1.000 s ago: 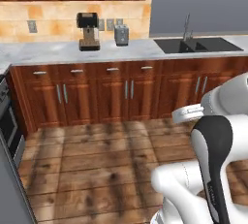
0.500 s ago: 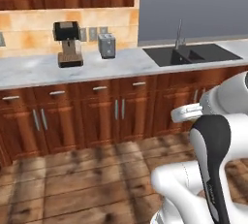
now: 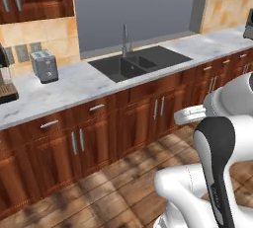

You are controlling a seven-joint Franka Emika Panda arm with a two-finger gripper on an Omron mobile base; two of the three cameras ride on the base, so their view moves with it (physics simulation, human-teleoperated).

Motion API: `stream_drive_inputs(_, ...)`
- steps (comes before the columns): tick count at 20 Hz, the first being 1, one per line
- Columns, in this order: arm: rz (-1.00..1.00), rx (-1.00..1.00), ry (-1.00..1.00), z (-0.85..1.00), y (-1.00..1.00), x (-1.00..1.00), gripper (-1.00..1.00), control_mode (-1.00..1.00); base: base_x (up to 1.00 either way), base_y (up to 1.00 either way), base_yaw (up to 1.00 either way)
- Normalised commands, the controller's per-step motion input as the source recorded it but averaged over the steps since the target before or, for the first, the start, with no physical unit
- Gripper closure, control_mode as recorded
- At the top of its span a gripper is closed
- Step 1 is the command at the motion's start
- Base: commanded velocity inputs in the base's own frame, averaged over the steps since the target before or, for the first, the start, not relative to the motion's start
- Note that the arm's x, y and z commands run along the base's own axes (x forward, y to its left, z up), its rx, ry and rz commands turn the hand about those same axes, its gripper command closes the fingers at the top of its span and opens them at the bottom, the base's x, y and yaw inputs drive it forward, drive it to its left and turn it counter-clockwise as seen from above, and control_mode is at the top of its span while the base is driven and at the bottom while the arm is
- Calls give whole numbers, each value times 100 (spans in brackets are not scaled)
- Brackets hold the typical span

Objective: Pick the apple and kiwi from the fridge and place them on the plate next to the blender to make a fruit smoothie.

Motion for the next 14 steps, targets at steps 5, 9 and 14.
stream_drive_inputs(5, 0, 0, 0, 0, 0, 0, 100, 100, 92, -31, -54)
stream_drive_inputs(9, 0, 0, 0, 0, 0, 0, 100, 100, 100, -36, -48)
stream_drive_inputs(14, 0, 0, 0, 0, 0, 0, 100, 100, 100, -36, -50)
